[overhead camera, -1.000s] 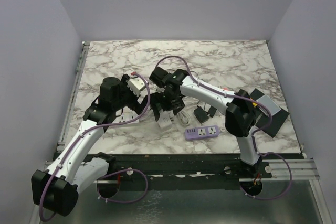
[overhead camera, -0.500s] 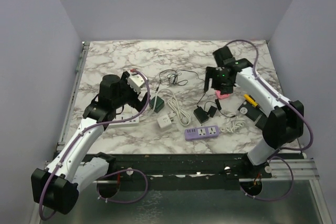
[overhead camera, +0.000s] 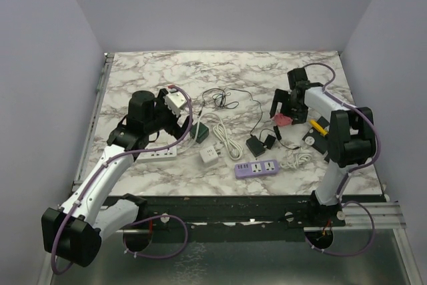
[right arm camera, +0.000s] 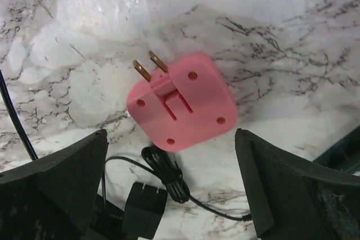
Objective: Insert the plug
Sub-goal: Pick up the plug from the center of the board.
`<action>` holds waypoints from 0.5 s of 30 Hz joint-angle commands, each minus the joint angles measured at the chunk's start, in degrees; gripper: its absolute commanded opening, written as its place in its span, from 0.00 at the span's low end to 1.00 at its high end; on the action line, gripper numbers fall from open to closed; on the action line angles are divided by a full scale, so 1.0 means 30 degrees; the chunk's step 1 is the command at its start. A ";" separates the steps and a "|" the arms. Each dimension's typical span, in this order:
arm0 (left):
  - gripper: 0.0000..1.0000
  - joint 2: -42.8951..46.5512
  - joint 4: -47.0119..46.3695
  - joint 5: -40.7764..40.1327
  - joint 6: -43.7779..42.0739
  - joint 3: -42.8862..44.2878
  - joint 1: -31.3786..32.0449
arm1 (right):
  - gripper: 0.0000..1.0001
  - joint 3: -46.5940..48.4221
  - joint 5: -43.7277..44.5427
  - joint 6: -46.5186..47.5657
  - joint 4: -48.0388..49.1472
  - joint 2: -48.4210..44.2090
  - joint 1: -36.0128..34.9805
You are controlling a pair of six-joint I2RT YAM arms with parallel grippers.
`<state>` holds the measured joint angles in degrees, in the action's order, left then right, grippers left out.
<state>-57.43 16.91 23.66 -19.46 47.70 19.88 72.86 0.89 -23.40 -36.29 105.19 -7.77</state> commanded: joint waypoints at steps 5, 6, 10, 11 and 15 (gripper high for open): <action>0.99 -0.0362 0.0511 0.0765 -0.0280 0.1298 -0.0057 | 1.00 0.1726 0.0801 0.2069 0.1085 0.1814 0.0012; 0.99 -0.0404 0.0524 0.0757 -0.0280 0.1384 -0.0063 | 1.00 0.1802 0.0908 0.2220 0.0980 0.1972 0.0016; 0.99 -0.0456 0.0601 0.0736 -0.0340 0.1561 -0.0054 | 1.00 0.1597 0.1381 0.3079 0.0780 0.2031 -0.0002; 0.99 -0.0456 0.0626 0.0772 -0.0339 0.1560 -0.0063 | 1.00 0.1474 0.1529 0.3360 0.0872 0.1915 -0.0037; 0.99 -0.0427 0.0887 0.0825 -0.0435 0.1738 -0.0064 | 1.00 0.1110 0.1889 0.4728 0.1591 0.1458 -0.0144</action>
<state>-58.67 18.24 24.45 -20.16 50.96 19.88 77.30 3.57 -14.46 -33.67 110.67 -7.81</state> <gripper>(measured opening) 0.989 0.998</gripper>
